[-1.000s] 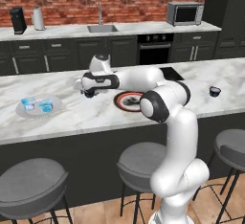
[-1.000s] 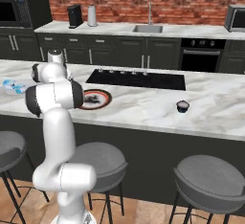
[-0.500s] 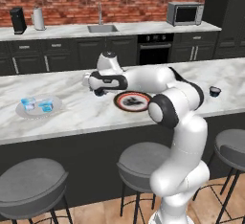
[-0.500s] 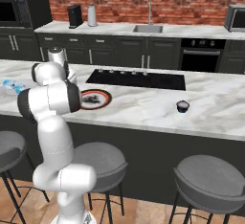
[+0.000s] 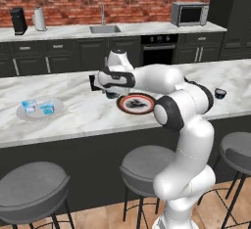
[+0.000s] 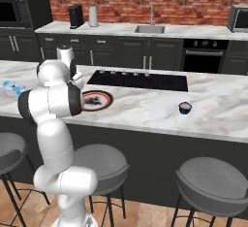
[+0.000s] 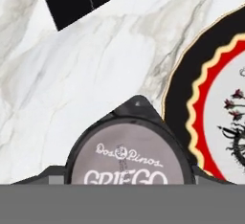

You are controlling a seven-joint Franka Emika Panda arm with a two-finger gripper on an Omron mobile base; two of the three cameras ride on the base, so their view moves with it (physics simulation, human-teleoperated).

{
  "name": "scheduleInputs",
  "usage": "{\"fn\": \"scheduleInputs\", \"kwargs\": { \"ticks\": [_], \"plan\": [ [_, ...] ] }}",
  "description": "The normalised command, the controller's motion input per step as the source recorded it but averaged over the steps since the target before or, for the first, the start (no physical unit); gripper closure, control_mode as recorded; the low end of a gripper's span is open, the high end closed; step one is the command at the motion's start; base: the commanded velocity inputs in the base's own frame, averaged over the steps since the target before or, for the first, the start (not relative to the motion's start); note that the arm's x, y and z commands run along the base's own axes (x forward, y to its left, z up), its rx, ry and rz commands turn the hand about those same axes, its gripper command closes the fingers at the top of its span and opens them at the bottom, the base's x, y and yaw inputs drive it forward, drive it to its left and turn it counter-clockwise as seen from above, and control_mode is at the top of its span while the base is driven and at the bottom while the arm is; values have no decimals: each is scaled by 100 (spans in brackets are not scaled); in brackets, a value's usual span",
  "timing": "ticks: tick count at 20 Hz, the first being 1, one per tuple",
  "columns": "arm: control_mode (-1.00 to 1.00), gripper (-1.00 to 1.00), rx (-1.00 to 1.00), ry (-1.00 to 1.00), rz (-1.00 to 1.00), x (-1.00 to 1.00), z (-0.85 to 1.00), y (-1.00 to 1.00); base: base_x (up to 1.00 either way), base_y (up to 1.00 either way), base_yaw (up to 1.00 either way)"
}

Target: Place two yogurt containers on each plate.

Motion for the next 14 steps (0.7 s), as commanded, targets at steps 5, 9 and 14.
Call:
{"fn": "scheduleInputs", "kwargs": {
  "ticks": [5,9,14],
  "plan": [
    [-100,100,0,4,-9,-6,1,-49,0,0,0],
    [-100,100,0,0,-1,-5,-3,-53,0,0,0],
    [-100,100,0,0,0,-7,-9,-55,0,0,0]
  ]
}}
